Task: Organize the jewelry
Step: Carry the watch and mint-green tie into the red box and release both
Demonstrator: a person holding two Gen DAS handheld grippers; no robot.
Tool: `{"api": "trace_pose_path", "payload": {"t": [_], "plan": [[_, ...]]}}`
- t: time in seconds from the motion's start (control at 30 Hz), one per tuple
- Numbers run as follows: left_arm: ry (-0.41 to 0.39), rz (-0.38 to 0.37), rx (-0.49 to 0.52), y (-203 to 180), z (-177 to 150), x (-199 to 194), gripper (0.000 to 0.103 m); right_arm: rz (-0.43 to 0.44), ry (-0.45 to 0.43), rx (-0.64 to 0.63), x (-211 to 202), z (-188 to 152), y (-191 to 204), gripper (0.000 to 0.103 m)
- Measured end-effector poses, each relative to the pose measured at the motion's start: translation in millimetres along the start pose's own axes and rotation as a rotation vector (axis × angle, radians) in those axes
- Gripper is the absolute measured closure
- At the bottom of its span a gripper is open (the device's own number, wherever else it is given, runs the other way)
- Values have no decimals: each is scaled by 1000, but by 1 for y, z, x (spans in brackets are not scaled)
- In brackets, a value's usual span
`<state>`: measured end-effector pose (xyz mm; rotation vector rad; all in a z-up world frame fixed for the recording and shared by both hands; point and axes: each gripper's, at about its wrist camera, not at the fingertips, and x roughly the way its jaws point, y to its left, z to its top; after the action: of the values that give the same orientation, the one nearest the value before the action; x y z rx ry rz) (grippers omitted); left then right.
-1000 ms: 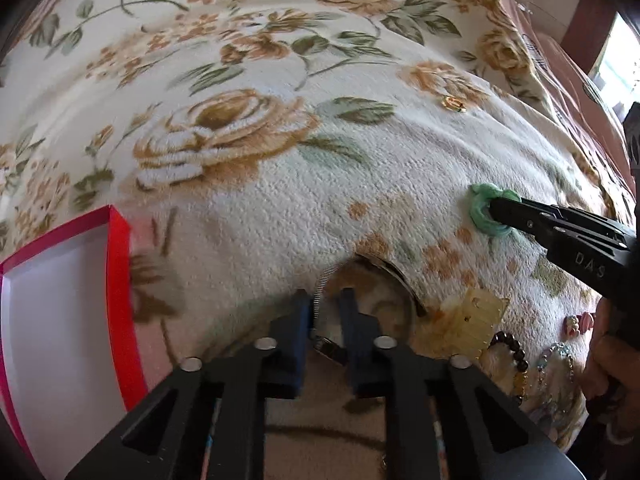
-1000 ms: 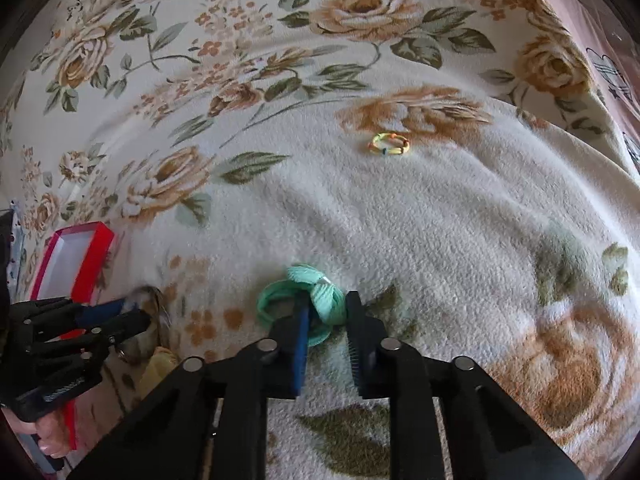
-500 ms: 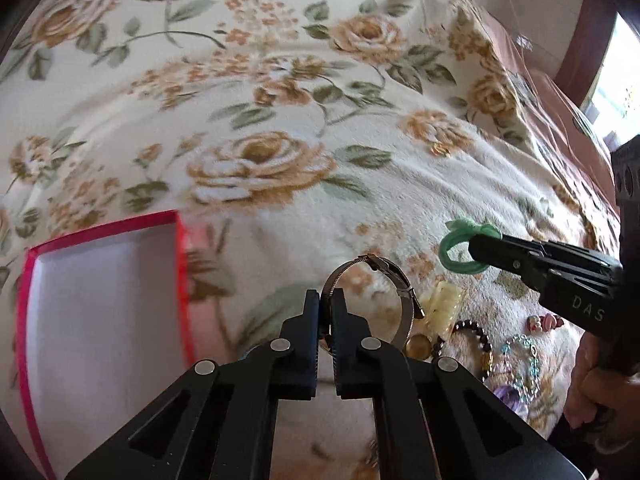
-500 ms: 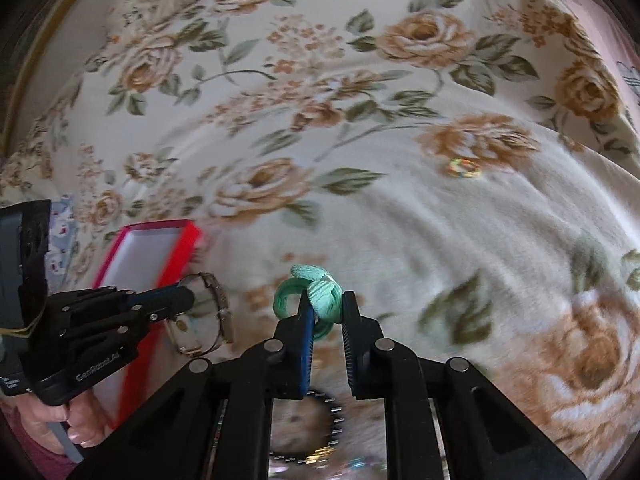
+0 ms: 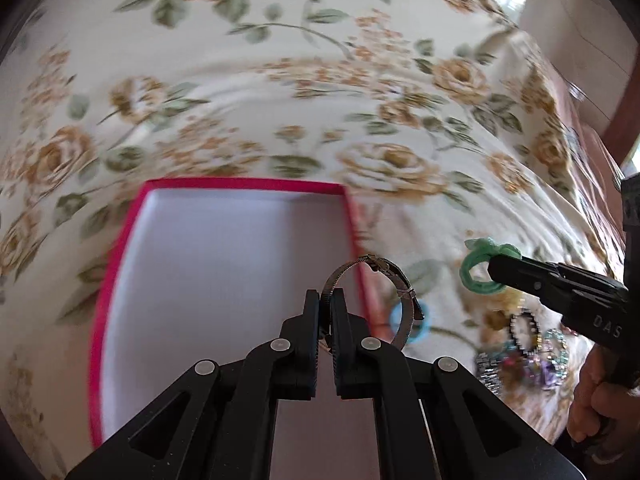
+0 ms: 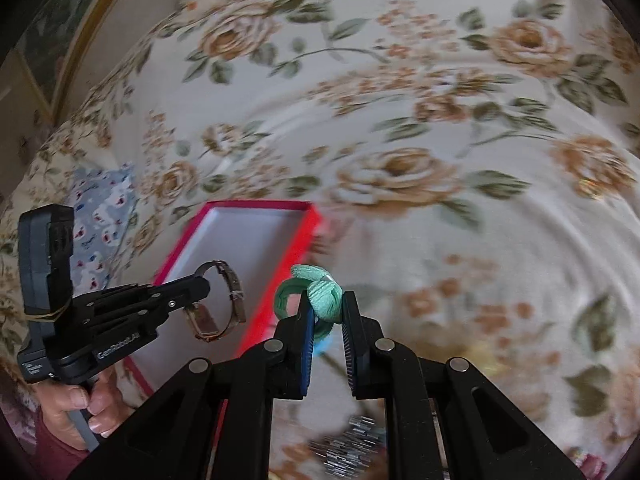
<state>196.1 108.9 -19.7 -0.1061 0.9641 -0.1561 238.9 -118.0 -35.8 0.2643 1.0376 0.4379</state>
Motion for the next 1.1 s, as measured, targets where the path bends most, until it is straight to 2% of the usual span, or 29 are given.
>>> {"api": "trace_pose_path", "payload": {"t": [0.27,0.5,0.77,0.97,1.1], "plan": [[14,35,-106,57,1,-5,99,82,65,-70,54,12,56,90],[38,90,-136,85,13,14,99,83,130,-107,96,13,77,90],[91,150,-136,92,21,54,99,53,195,-165,129,12,88,90],[106,165,-134,93,24,63,99,26,238,-204,142,9,89,86],[108,174,-124,92,25,66,97,28,236,-207,141,9,88,83]]}}
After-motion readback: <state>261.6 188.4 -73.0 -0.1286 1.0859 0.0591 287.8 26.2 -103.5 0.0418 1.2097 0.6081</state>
